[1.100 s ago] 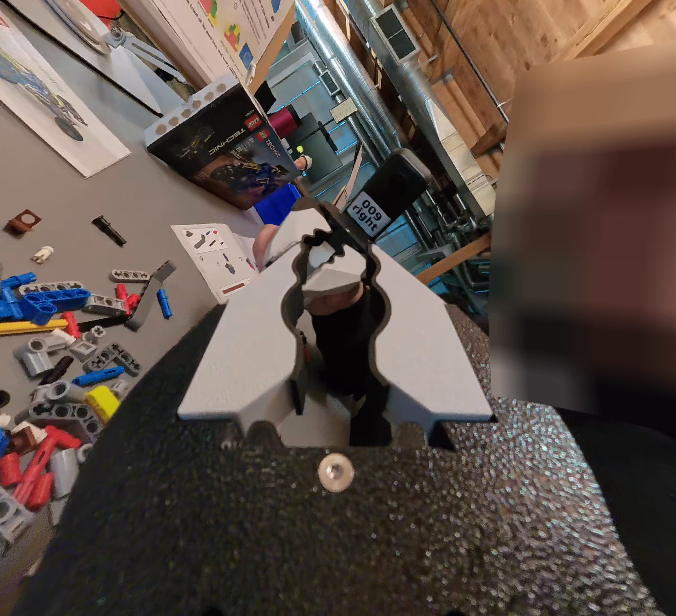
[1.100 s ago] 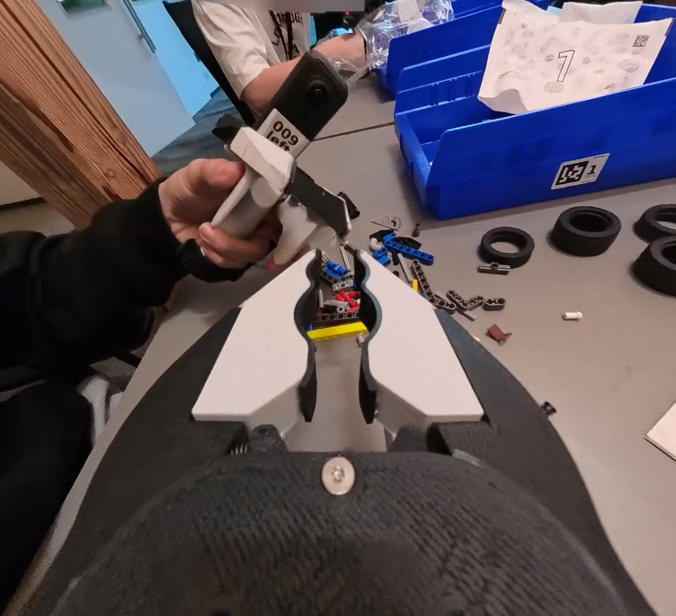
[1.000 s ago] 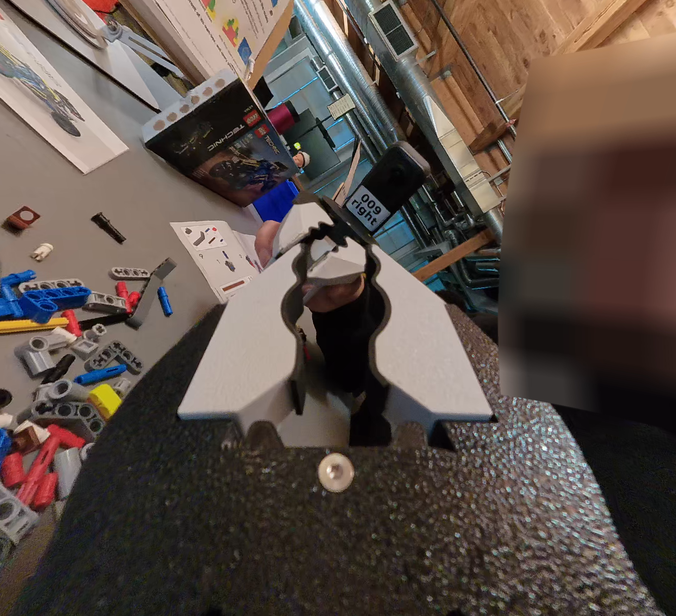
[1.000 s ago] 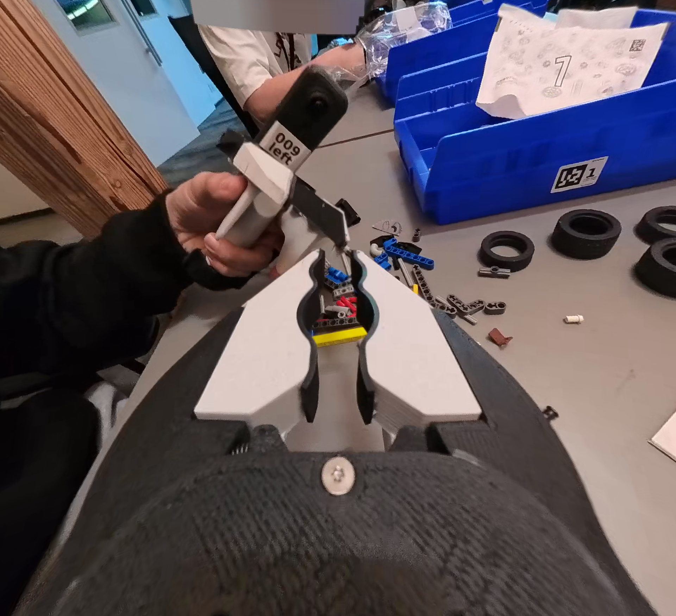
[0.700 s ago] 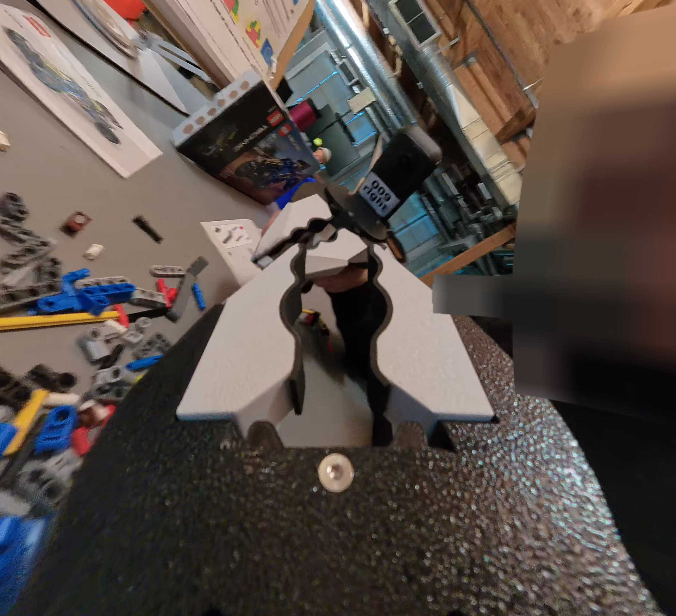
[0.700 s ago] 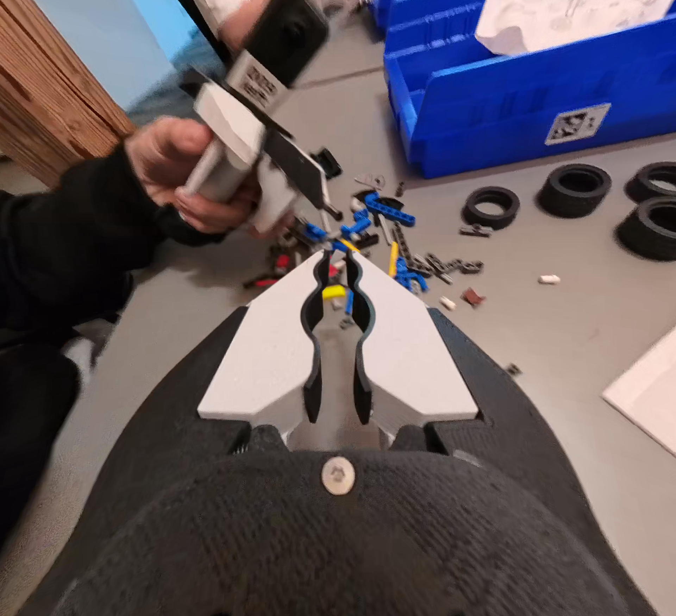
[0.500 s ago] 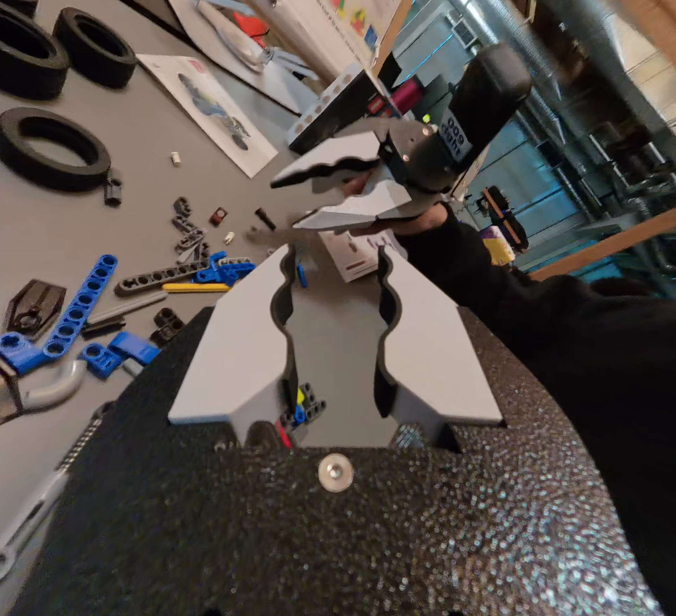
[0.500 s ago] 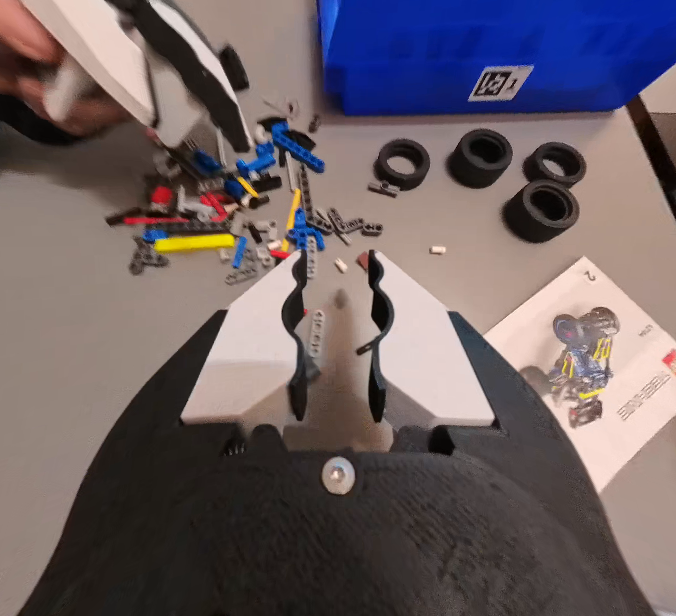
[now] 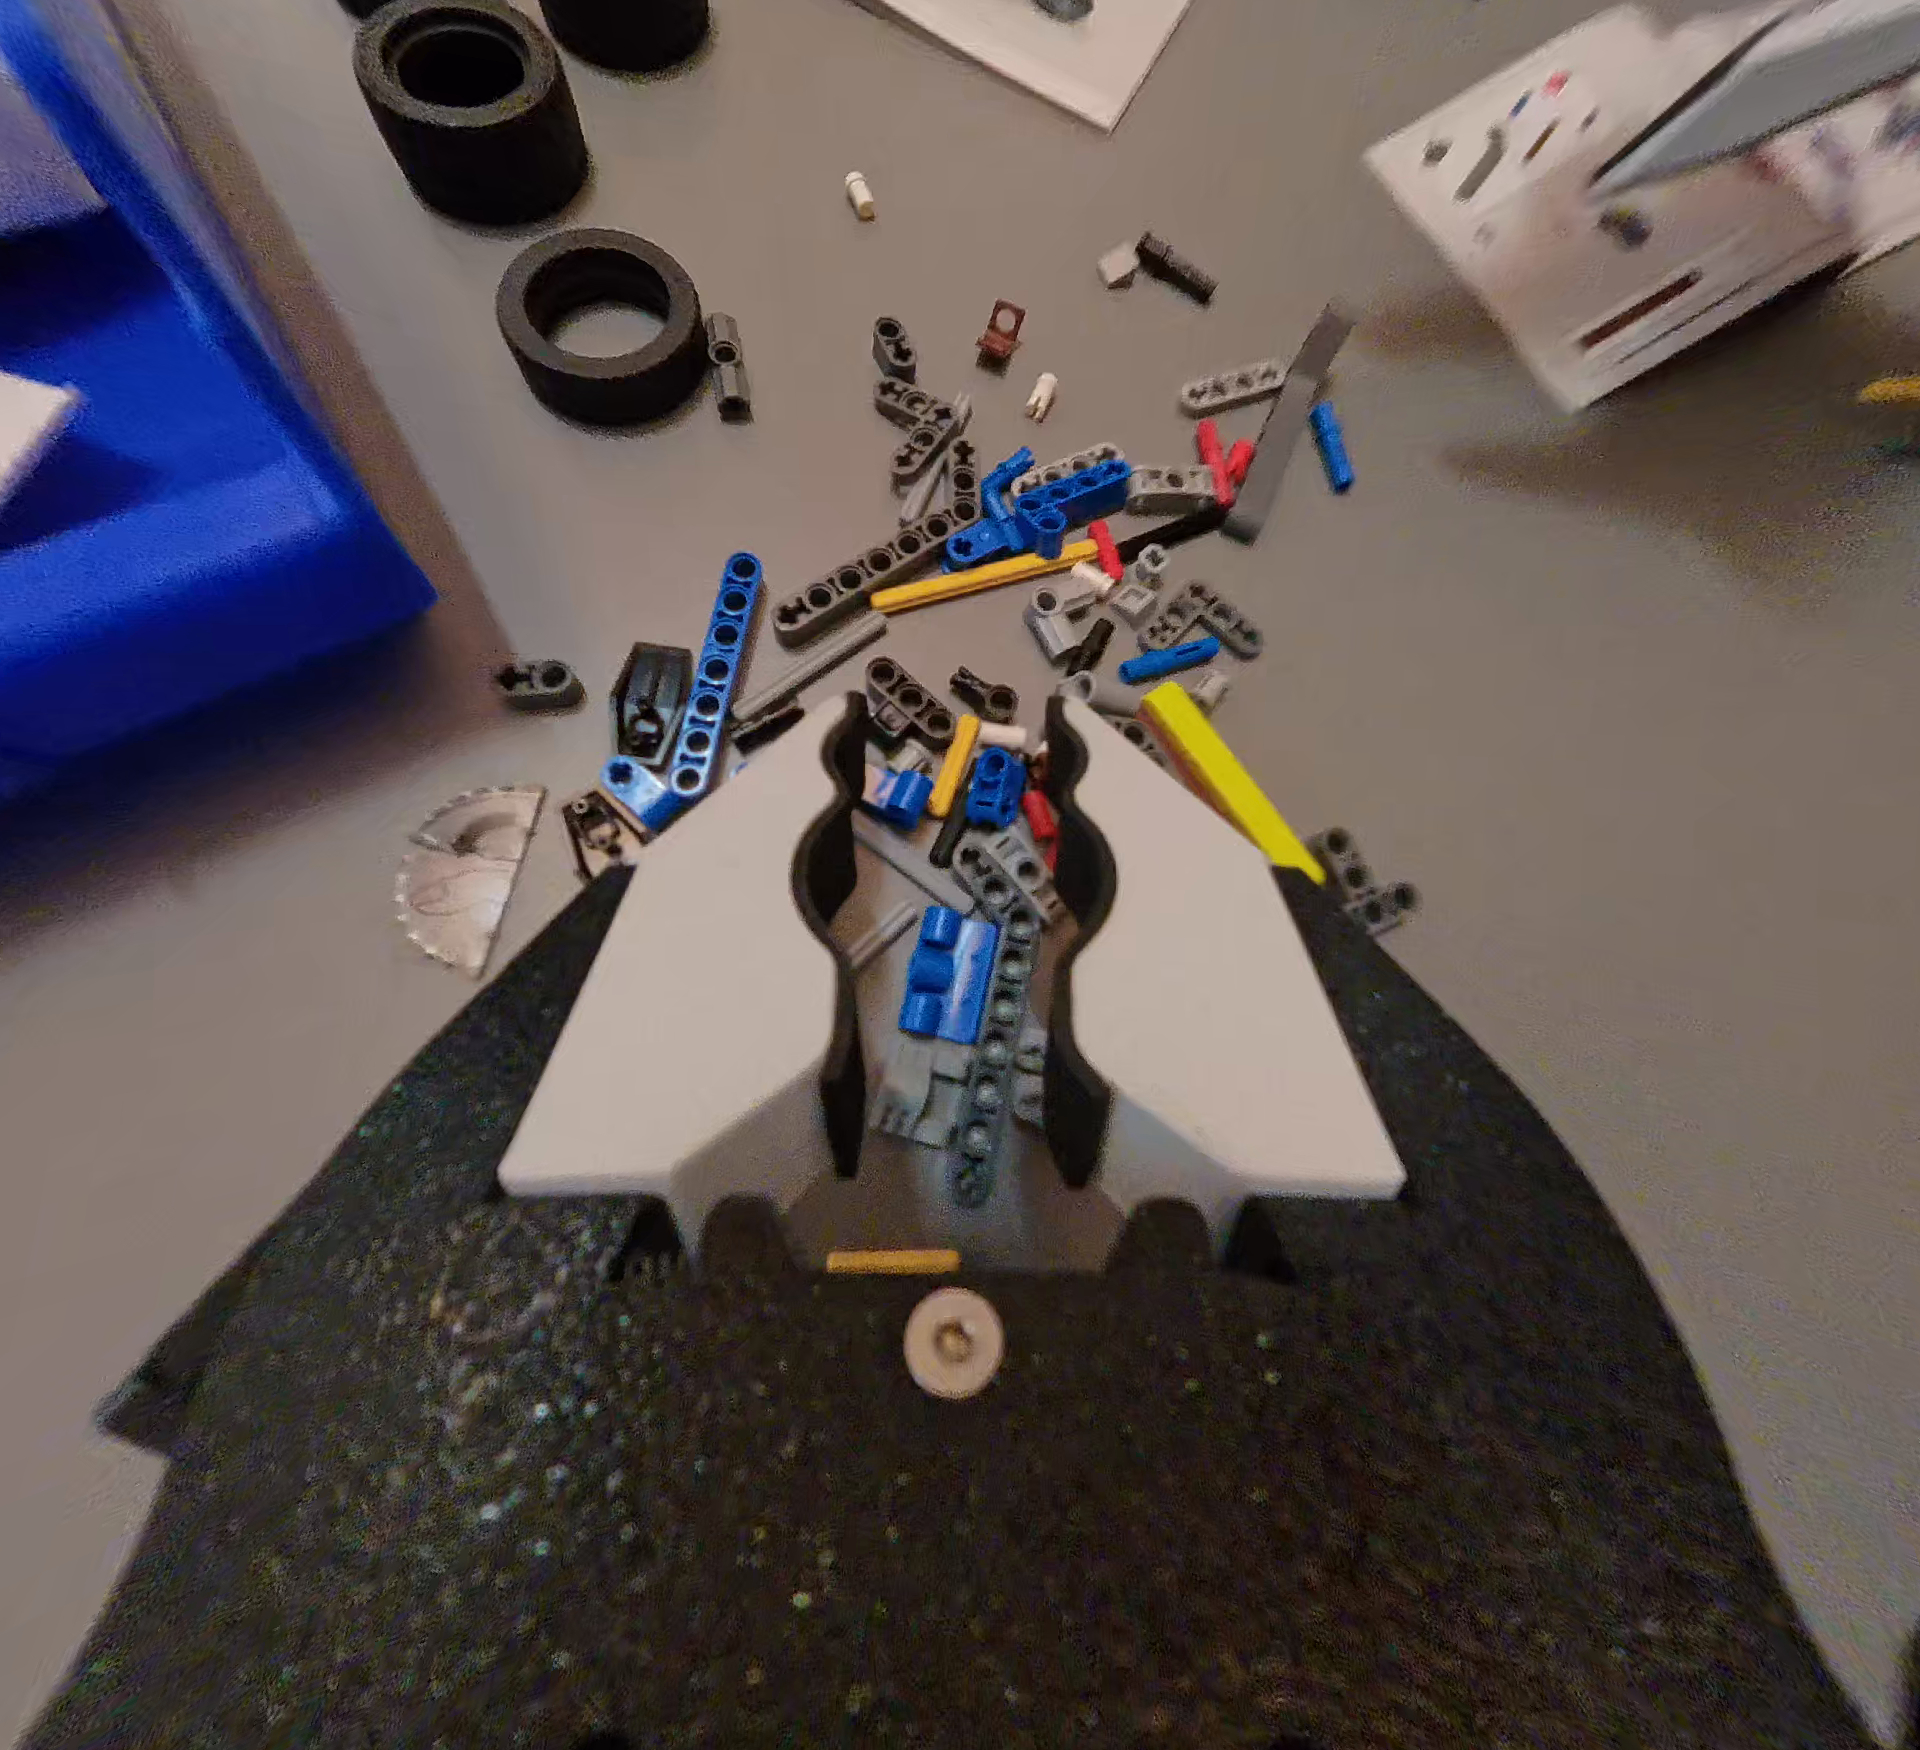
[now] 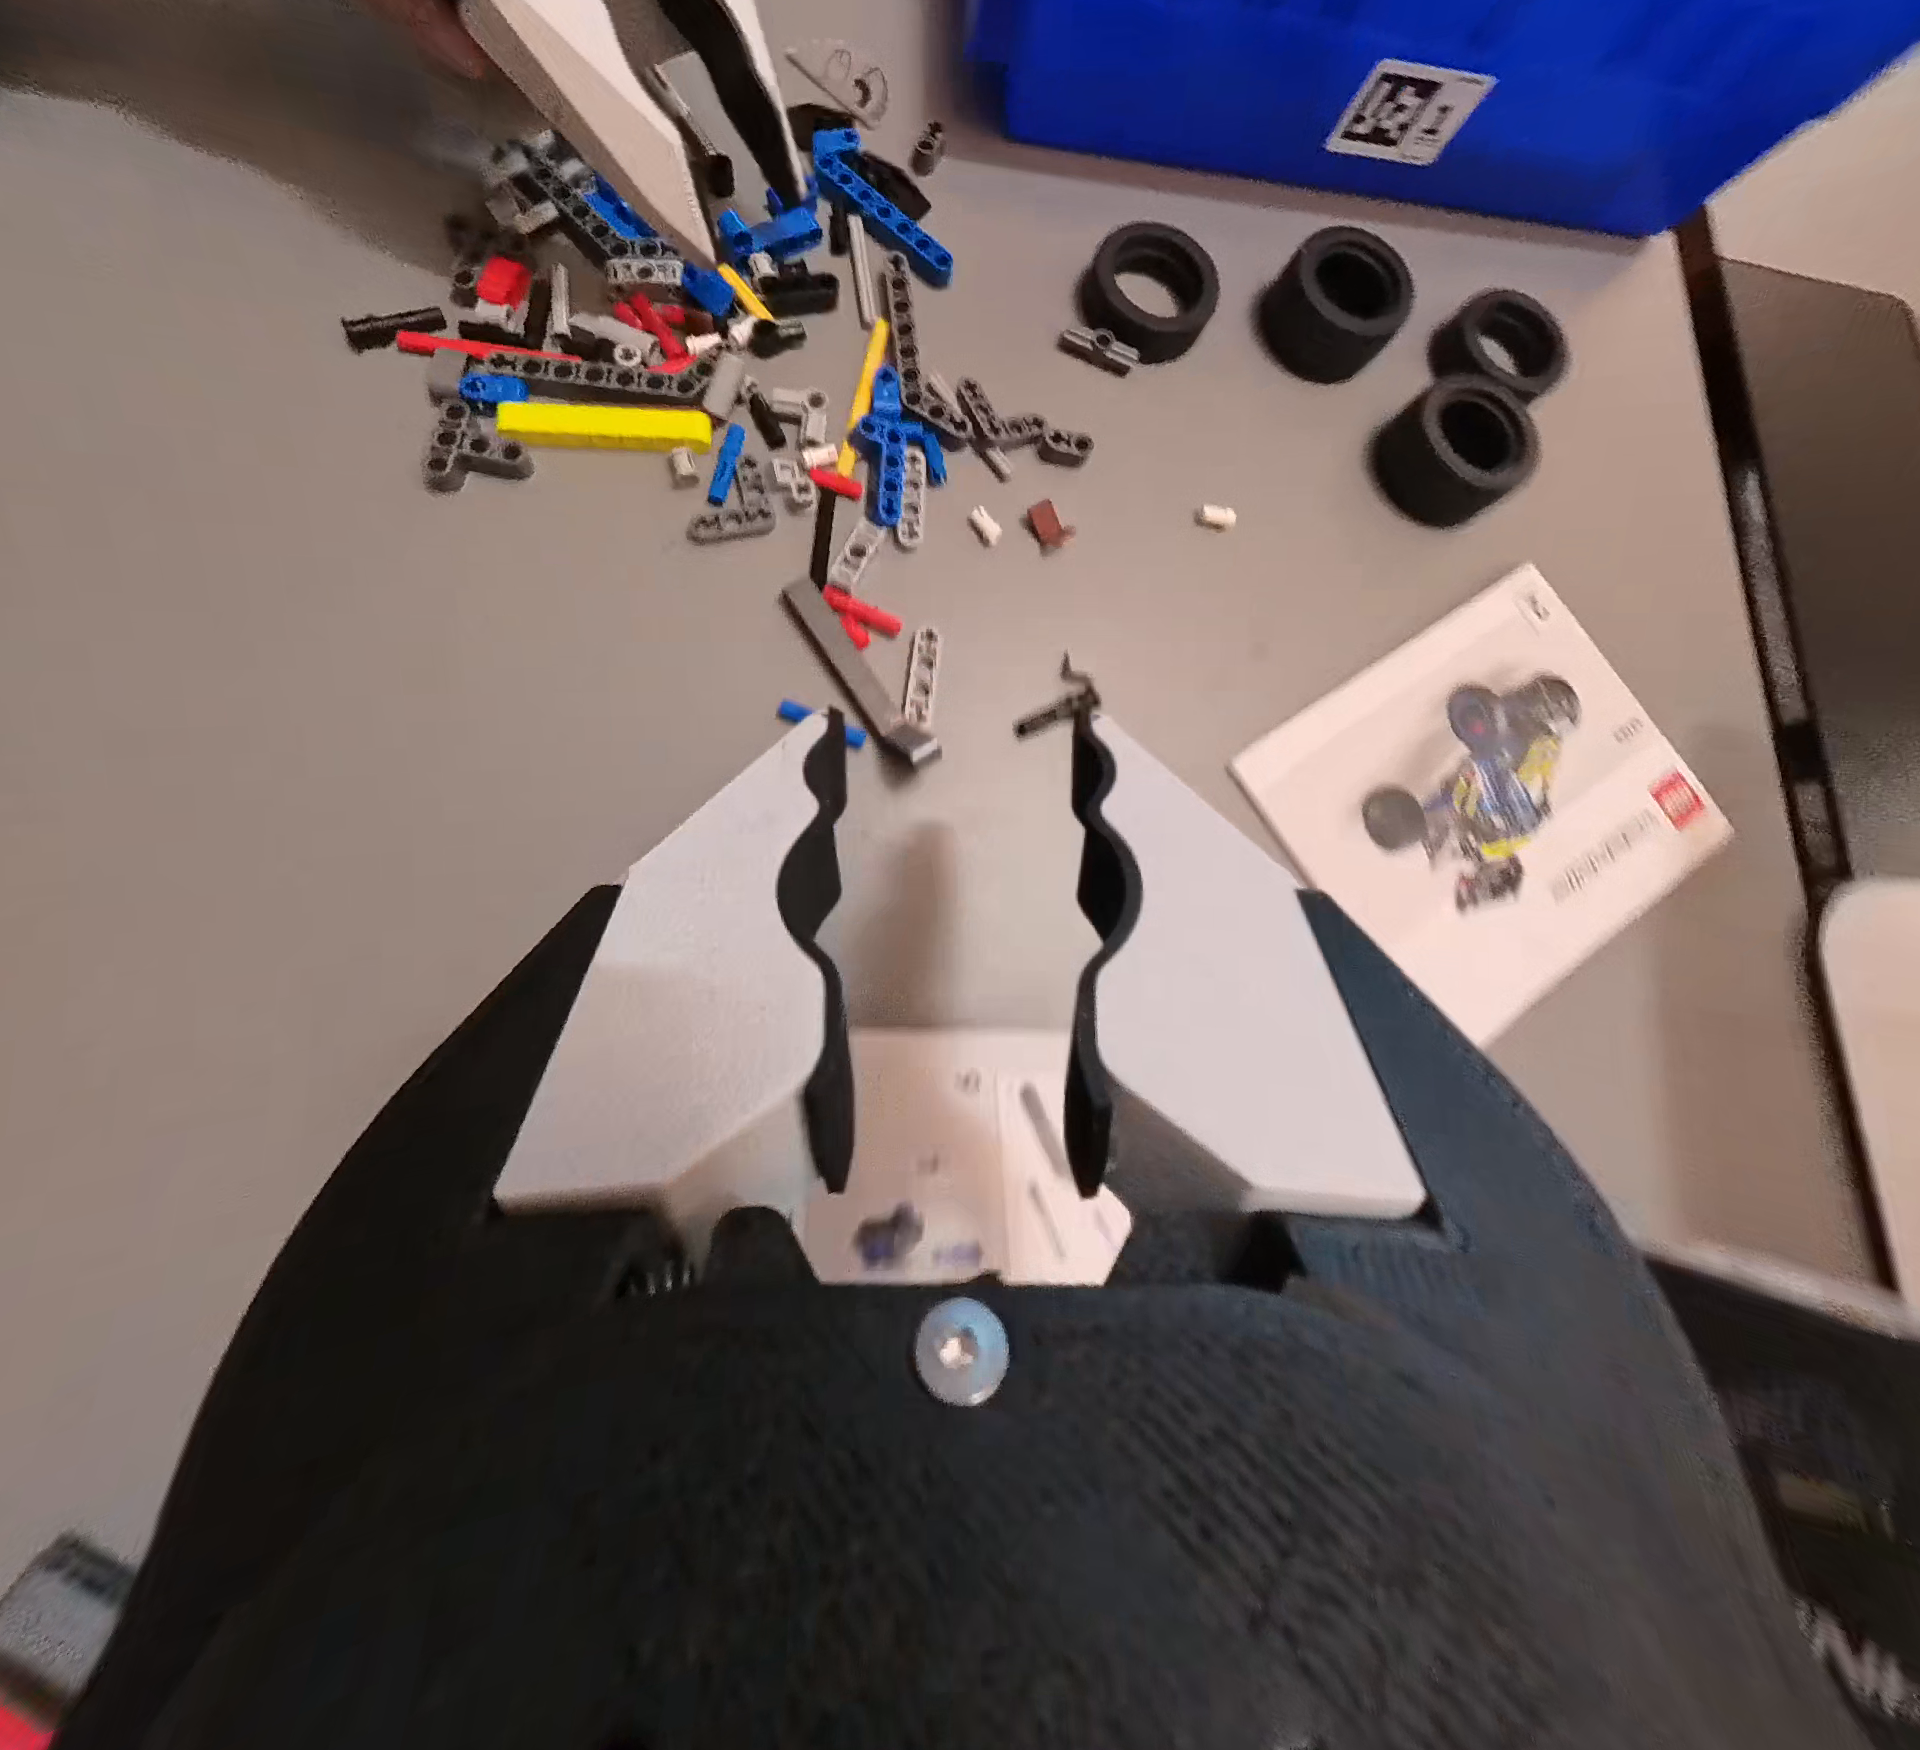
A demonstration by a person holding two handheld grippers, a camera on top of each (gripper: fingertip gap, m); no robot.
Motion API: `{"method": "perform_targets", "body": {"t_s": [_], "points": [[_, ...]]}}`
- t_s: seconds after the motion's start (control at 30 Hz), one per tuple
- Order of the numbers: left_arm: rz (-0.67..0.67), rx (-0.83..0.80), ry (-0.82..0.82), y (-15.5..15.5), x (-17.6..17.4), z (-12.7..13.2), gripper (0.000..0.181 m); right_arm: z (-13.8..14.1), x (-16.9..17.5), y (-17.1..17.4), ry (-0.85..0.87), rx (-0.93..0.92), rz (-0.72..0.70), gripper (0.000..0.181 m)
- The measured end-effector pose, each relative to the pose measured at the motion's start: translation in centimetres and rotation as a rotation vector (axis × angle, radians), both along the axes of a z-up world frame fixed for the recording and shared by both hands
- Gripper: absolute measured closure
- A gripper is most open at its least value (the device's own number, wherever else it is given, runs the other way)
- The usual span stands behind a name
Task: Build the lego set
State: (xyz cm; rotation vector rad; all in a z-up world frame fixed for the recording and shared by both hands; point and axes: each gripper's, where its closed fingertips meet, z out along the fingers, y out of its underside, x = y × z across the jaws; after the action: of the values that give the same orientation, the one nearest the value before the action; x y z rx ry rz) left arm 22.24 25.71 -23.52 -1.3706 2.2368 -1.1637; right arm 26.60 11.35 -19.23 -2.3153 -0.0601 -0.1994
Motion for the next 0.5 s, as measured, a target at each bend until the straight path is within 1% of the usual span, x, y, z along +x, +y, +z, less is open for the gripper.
{"method": "perform_targets", "body": {"t_s": [0.07, 0.13, 0.17, 0.23, 0.37, 0.5], "points": [[-0.023, 0.096, -0.017, -0.1, 0.0, -0.3, 0.153, 0.5, -0.4, -2.3, -0.006, 0.035, -0.052, 0.142], [-0.036, 0.142, -0.007, -0.3, -0.2, -0.4, 0.157, 0.6, -0.7, -4.9, -0.003, 0.066, -0.113, 0.143], [-0.026, 0.150, 0.001, -0.3, -0.2, -0.4, 0.161, 0.6, -0.8, -6.2, -0.005, 0.078, -0.148, 0.144], [0.001, 0.145, 0.023, -0.2, -0.1, -0.4, 0.163, 0.6, -1.2, -8.7, -0.010, 0.101, -0.211, 0.146], [0.102, 0.139, 0.077, 0.4, 0.8, -0.8, 0.162, 0.5, -2.0, -13.5, -0.036, 0.115, -0.304, 0.146], [0.135, 0.177, 0.177, 0.4, 0.9, -2.3, 0.158, 0.3, -2.1, -17.1, -0.053, 0.150, -0.393, 0.148]]}}
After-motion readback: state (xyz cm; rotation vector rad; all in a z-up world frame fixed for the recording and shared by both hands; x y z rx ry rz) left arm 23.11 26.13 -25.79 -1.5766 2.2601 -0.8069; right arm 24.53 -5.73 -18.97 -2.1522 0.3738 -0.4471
